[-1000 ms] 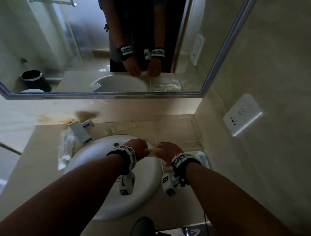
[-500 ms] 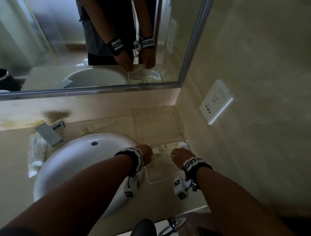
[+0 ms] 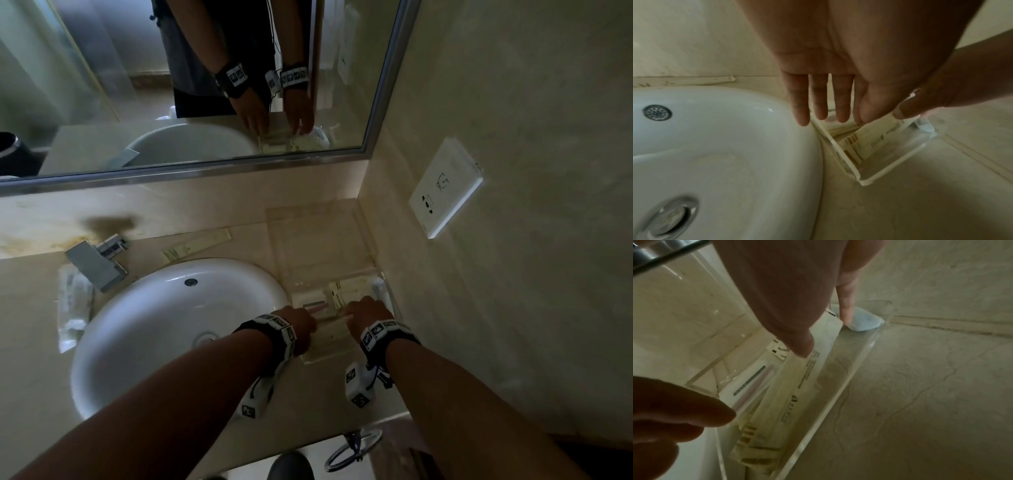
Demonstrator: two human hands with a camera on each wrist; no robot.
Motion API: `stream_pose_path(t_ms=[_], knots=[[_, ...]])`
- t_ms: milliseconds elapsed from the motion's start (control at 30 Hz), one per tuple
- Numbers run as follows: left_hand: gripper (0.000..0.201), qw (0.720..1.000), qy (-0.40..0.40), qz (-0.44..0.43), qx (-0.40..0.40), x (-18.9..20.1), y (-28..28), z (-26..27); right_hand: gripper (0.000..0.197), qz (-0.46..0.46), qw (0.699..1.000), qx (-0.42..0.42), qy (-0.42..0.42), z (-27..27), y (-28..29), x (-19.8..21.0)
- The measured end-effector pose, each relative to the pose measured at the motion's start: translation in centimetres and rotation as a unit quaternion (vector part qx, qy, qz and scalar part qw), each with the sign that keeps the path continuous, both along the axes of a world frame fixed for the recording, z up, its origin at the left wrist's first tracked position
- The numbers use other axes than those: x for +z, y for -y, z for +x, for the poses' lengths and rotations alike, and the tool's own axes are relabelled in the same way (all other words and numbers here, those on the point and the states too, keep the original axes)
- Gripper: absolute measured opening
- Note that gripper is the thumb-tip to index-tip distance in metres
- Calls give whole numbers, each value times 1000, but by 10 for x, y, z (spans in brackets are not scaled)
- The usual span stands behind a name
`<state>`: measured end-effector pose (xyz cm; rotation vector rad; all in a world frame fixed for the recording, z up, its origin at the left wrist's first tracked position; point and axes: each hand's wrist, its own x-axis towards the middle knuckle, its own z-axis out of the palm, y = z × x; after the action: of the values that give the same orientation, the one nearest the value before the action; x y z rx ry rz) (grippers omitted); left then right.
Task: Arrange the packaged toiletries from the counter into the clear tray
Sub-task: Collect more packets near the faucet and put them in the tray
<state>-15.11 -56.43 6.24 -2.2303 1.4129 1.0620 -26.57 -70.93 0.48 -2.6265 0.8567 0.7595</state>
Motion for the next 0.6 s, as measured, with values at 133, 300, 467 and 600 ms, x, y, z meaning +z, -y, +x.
stream_pose_path(t_ms=[133, 300, 467, 600], knots=[[47, 1000, 5, 2, -23, -4, 0, -7, 43, 18, 999, -44, 12, -3, 5, -3], [52, 997, -7, 25, -73, -17, 5, -12, 35, -16, 998, -54, 26, -7, 4, -3], [52, 996, -8, 50, -73, -22, 11, -11, 31, 19, 1000, -14, -1, -12, -1, -6], [42, 995, -2, 57, -81, -27, 8, -11, 37, 11, 1000, -1, 6, -14, -4, -8]])
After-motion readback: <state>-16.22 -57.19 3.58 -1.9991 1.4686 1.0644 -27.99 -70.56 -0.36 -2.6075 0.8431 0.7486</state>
